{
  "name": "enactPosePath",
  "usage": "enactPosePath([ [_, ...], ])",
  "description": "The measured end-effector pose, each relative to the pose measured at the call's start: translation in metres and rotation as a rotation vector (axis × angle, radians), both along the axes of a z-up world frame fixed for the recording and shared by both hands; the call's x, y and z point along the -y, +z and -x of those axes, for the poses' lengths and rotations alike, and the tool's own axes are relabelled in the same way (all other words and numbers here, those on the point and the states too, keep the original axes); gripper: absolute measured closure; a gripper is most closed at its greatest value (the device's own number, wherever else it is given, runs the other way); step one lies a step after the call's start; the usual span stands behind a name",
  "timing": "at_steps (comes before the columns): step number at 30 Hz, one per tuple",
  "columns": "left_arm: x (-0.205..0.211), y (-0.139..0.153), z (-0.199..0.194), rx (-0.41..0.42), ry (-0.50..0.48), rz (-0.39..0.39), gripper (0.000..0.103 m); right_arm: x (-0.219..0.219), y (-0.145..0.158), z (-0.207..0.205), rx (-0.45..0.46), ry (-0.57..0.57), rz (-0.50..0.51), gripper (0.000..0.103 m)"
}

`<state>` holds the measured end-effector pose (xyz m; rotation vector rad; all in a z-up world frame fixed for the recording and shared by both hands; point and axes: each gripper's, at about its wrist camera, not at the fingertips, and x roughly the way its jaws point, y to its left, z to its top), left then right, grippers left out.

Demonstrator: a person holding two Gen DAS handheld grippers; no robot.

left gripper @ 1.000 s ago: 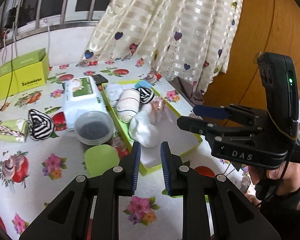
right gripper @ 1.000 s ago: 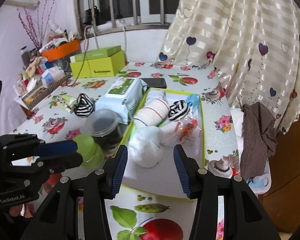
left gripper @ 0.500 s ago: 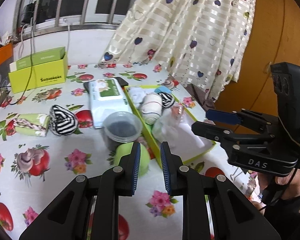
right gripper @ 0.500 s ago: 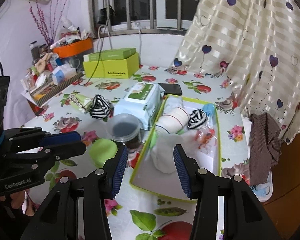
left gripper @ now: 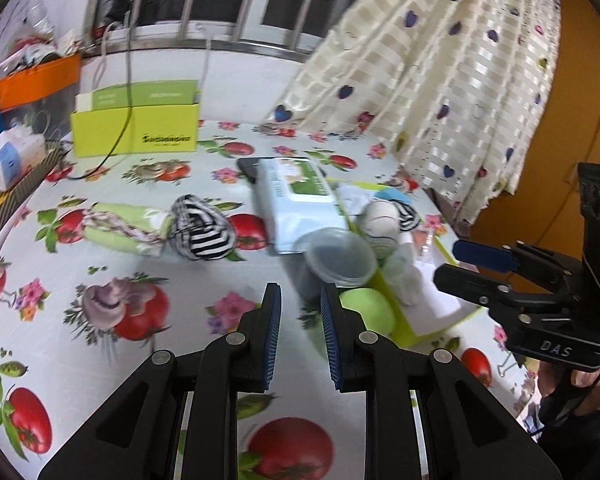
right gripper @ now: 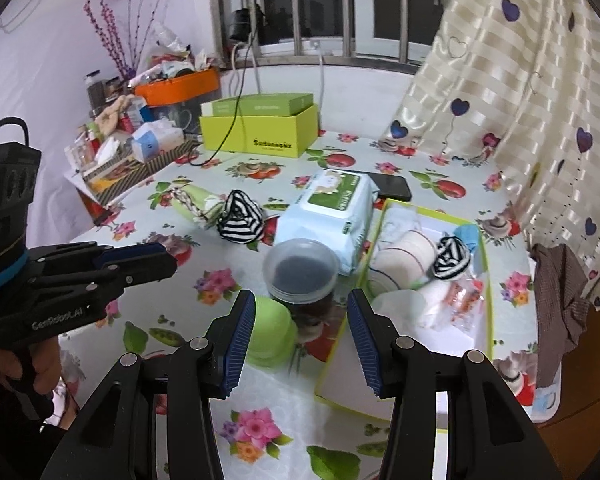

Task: Organize soft objects
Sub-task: 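Move both grippers back to the green towel and striped sock on the table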

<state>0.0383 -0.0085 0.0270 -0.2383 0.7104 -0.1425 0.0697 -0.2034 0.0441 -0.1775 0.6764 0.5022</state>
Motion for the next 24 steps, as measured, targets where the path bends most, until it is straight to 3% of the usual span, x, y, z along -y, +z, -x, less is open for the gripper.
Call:
enactPosePath([
  [20, -0.075, -0.028, -0.009, -0.072, 0.101, 0.042, 0.081, -0.038, -0.001, -0.017, -0.004, 0.108, 0.025, 0.056],
  [24, -0.088, -0.031, -0.015, -0.082, 0.118, 0.041, 0.070, -0.051, 0.001, -0.024, -0.002, 0.156, 0.045, 0.056],
])
